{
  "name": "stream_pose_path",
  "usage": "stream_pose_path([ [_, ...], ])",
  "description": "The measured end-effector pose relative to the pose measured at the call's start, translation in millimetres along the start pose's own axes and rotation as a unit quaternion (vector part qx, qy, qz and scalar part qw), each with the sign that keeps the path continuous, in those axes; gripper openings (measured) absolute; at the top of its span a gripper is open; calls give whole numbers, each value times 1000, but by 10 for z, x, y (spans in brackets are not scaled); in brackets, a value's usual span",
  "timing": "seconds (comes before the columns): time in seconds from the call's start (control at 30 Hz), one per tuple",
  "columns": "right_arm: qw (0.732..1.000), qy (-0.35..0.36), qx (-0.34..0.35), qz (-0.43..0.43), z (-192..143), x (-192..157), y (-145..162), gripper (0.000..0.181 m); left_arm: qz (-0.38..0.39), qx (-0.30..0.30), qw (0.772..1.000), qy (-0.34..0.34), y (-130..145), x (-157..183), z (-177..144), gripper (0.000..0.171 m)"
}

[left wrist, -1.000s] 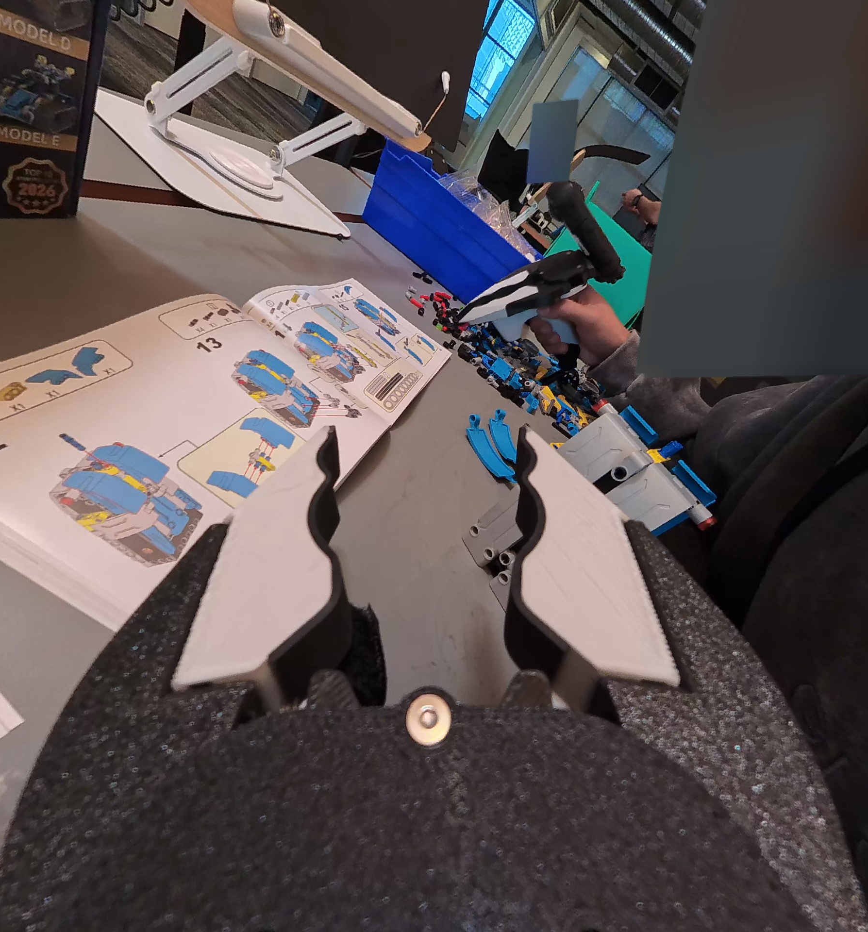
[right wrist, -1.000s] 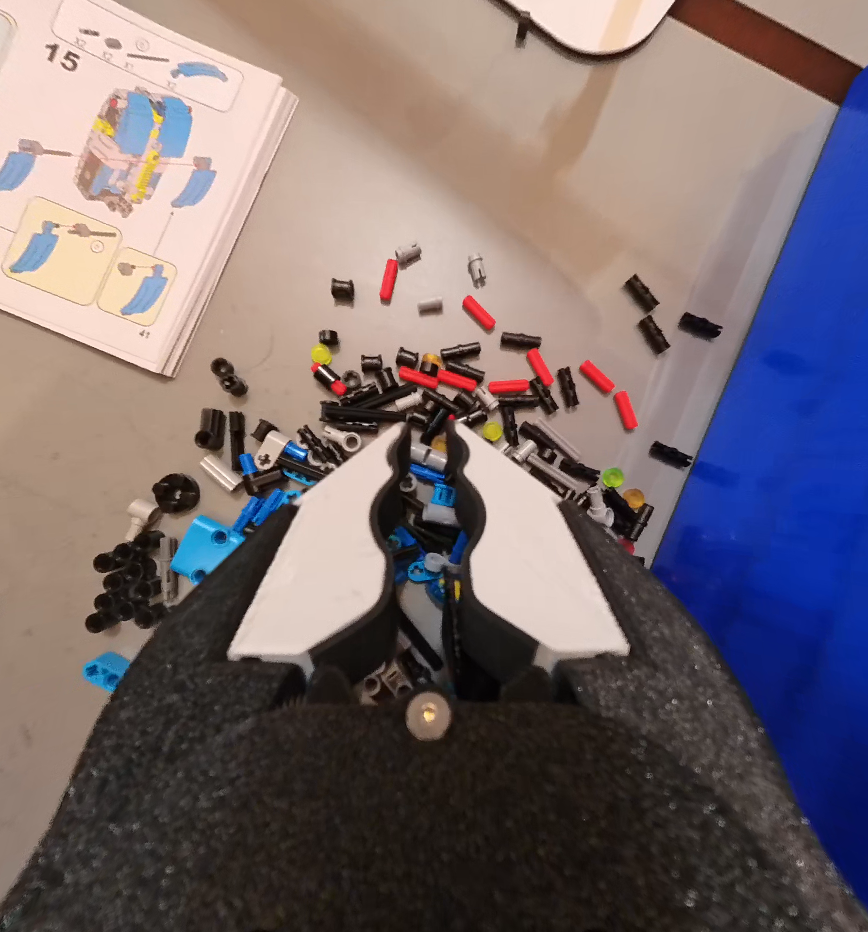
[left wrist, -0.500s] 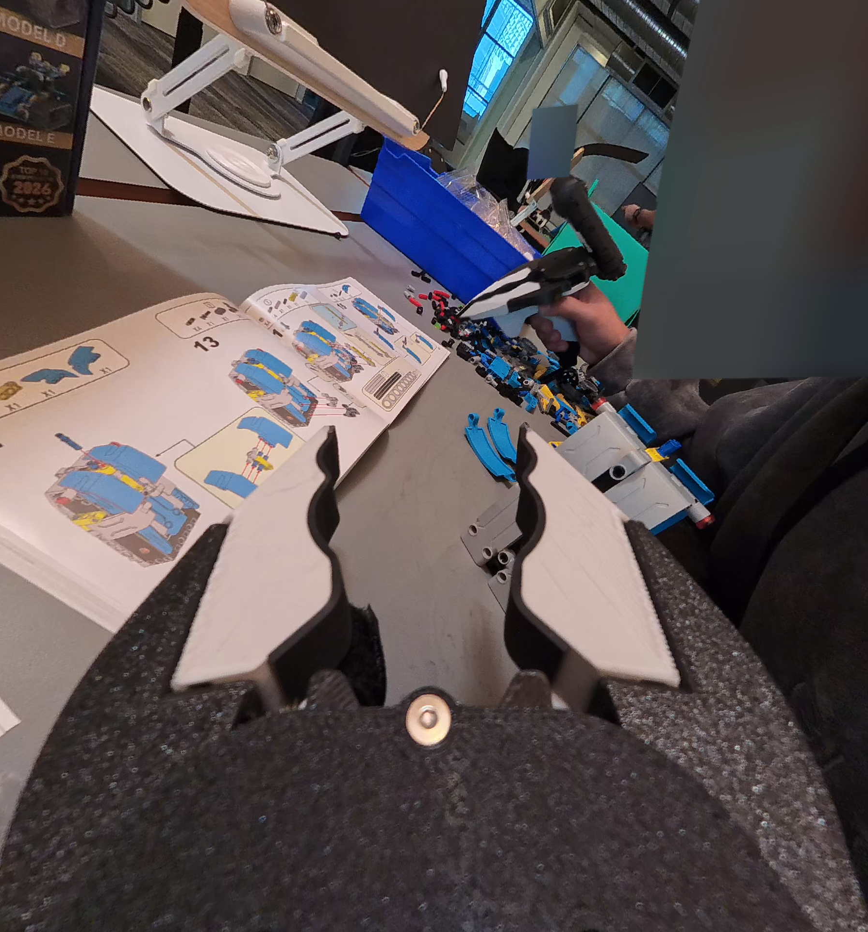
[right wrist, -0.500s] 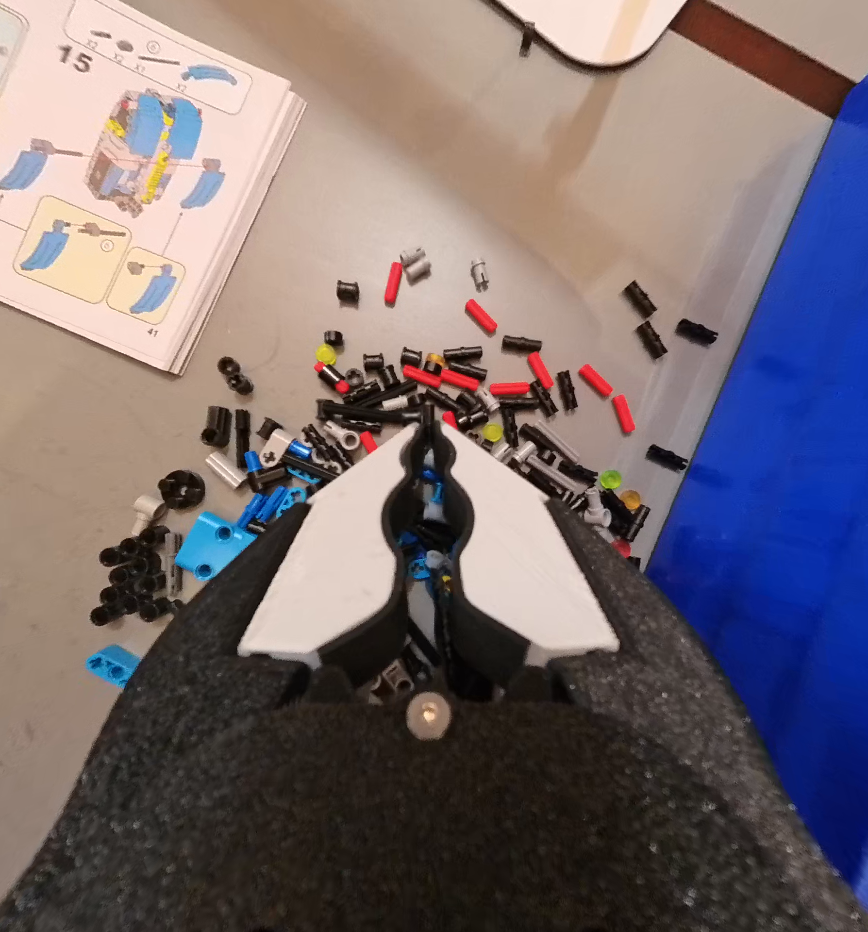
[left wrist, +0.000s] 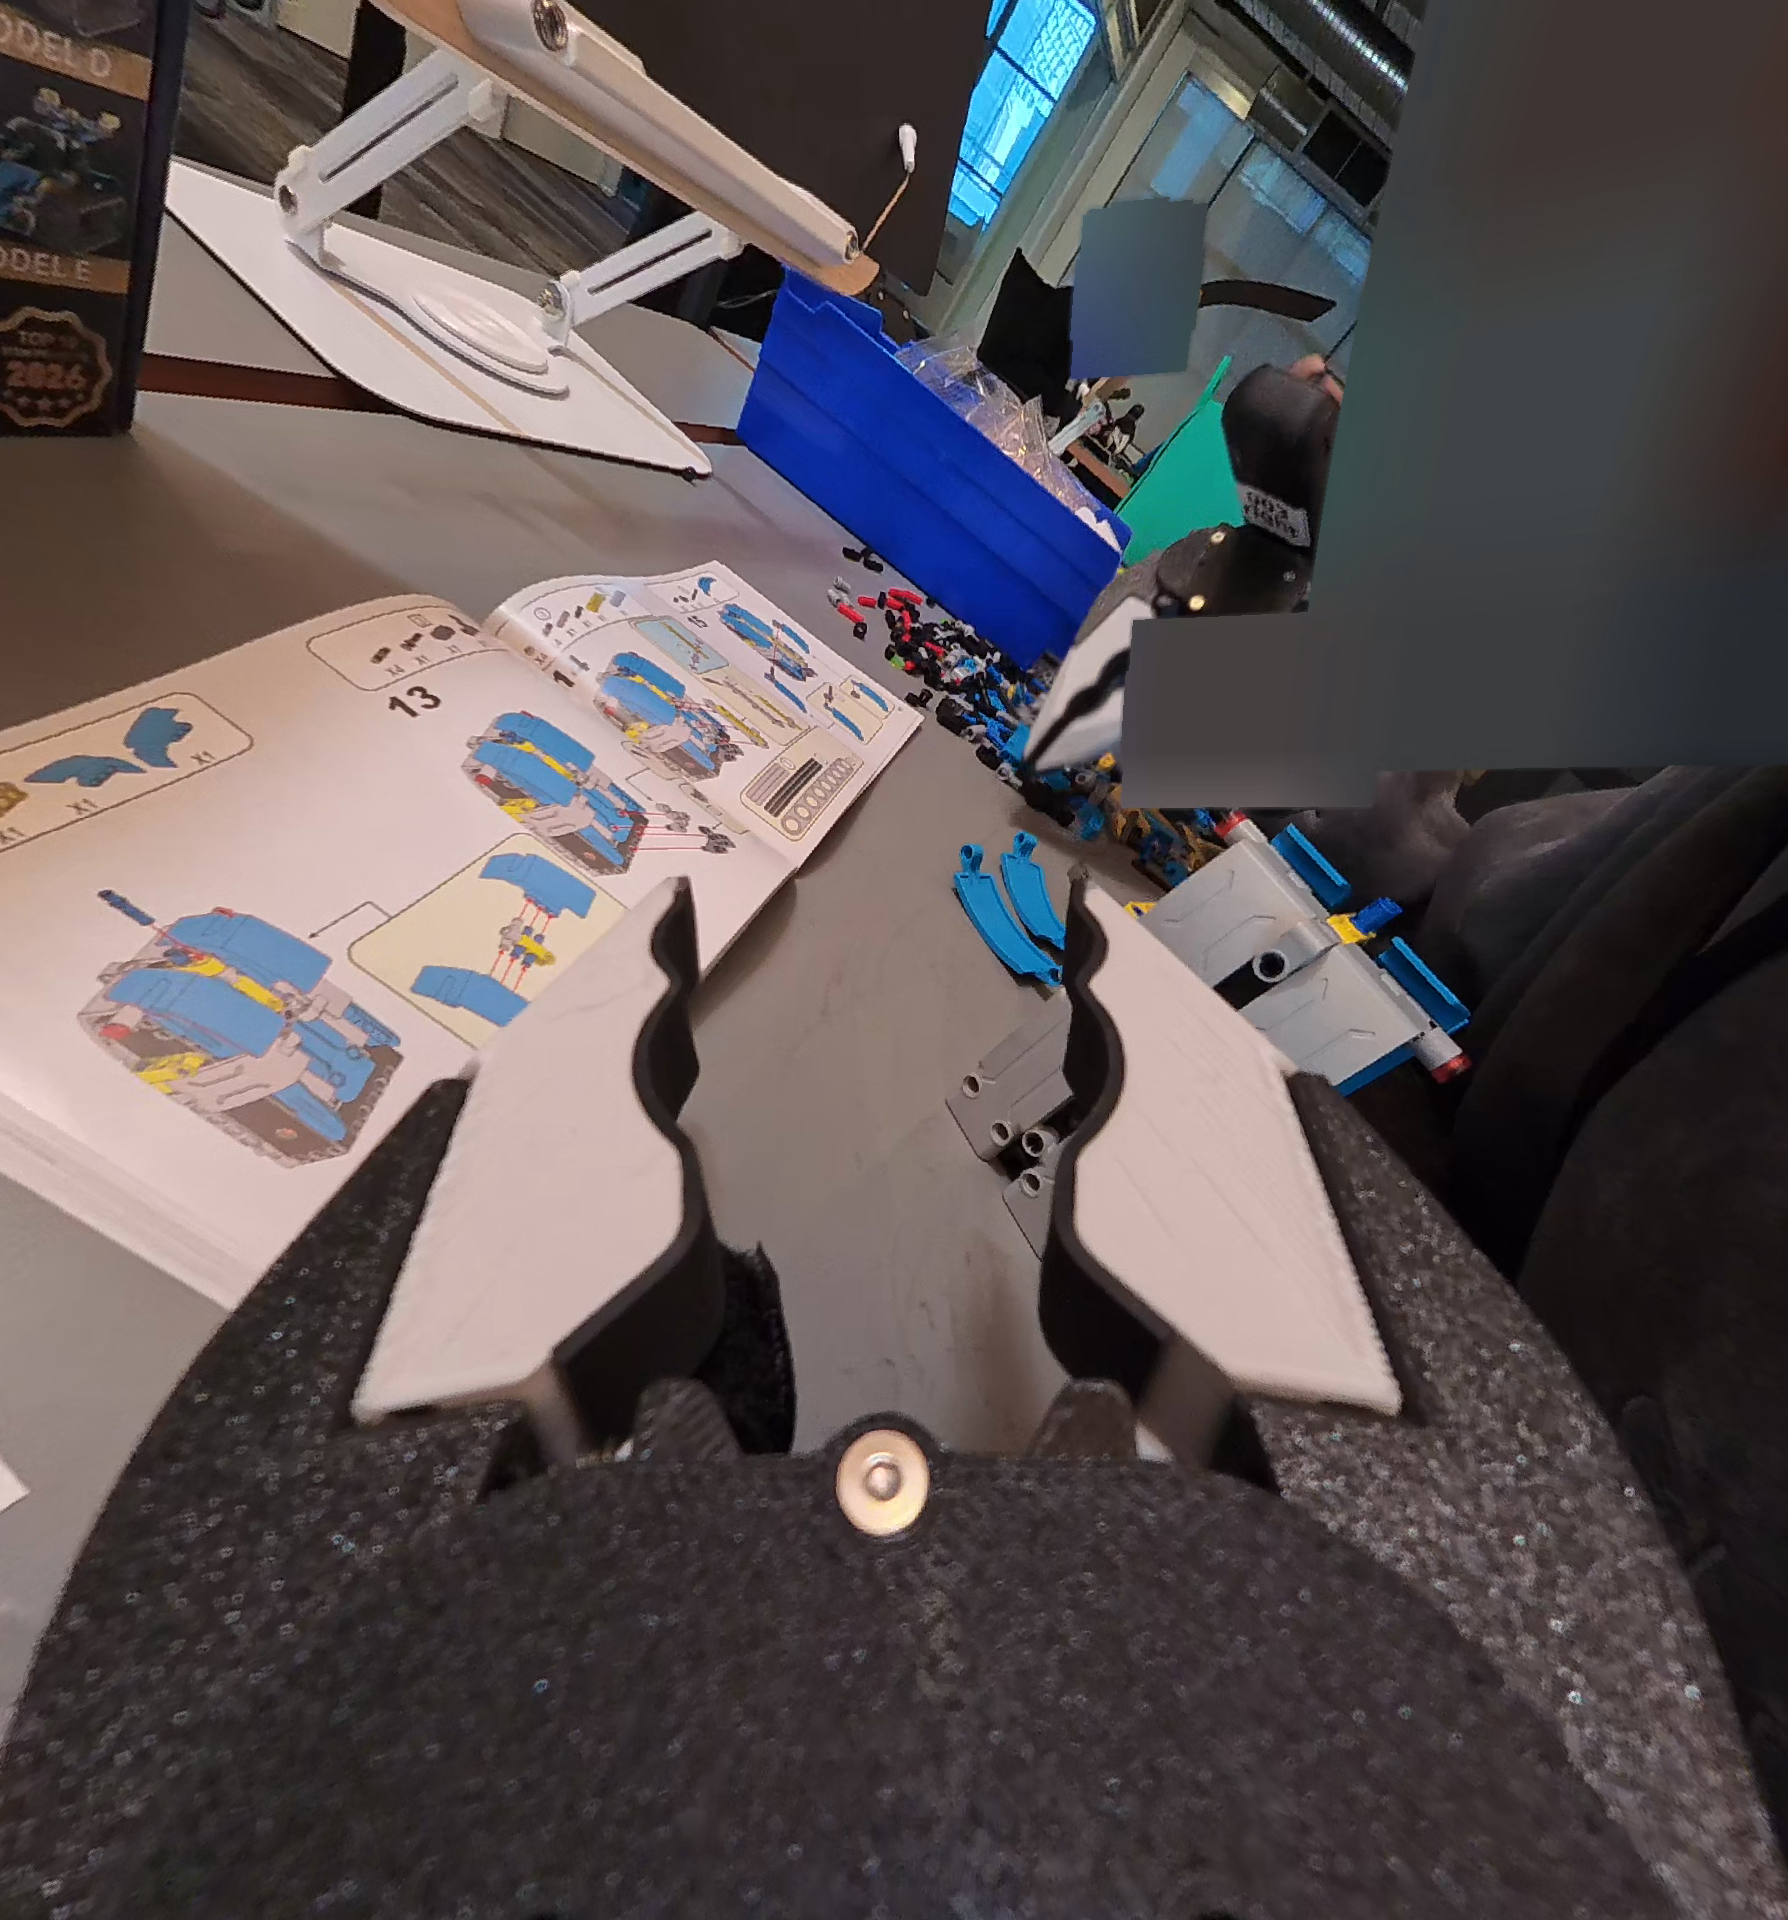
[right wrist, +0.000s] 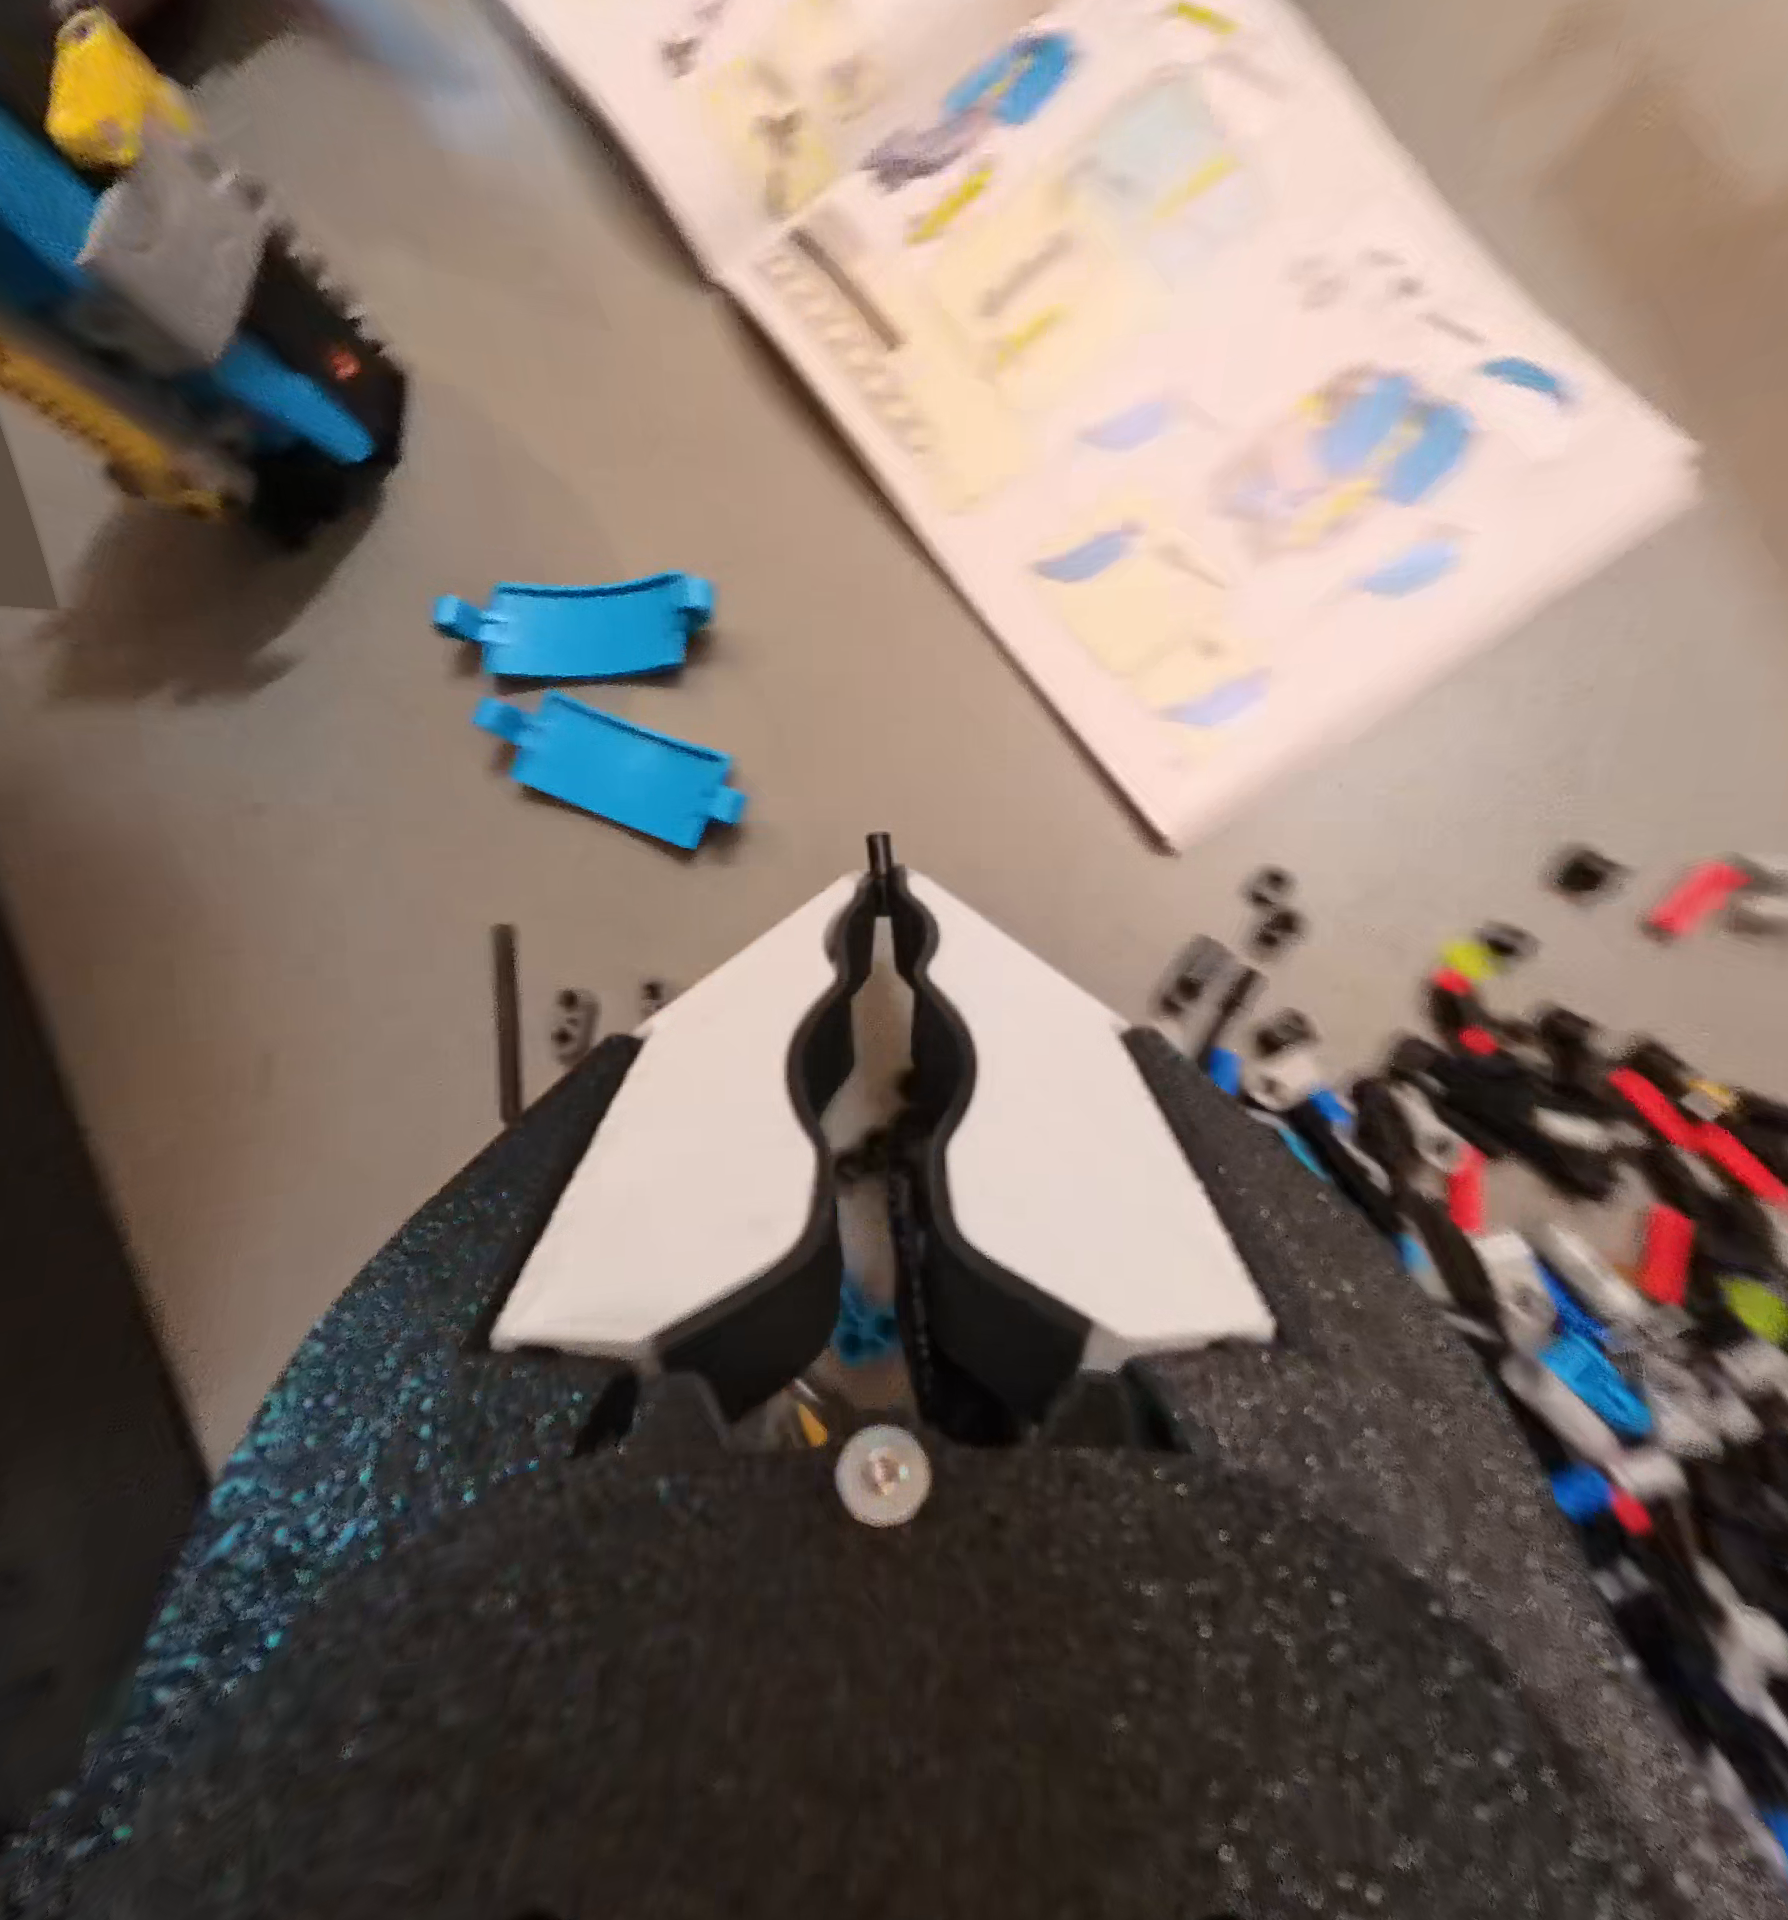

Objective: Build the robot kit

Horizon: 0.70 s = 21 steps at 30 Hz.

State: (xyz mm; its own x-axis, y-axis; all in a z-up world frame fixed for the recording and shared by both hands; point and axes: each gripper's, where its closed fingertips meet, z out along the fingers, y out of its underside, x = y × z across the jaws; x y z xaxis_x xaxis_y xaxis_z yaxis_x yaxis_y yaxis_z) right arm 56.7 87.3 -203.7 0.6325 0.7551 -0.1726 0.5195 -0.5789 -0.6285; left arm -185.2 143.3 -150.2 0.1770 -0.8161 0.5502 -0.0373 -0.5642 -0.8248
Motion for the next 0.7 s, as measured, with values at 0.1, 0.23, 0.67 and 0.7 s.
stream_pose_path([
  [0.1,999,-39,-21,-31,181,-249,4,2,1,-3,1000,1,9,5,5,71],
  [0.23,991,-98,-54,-69,225,-557,86,0,0,-3,1000,0,8,3,4,71],
  [0.67,1000,18,7,-12,-206,-16,16,10,-1,-3,1000,1,7,1,3,71],
  [0.7,999,45,18,6,-304,126,34,10,-2,-4,1000,2,8,0,3,71],
])
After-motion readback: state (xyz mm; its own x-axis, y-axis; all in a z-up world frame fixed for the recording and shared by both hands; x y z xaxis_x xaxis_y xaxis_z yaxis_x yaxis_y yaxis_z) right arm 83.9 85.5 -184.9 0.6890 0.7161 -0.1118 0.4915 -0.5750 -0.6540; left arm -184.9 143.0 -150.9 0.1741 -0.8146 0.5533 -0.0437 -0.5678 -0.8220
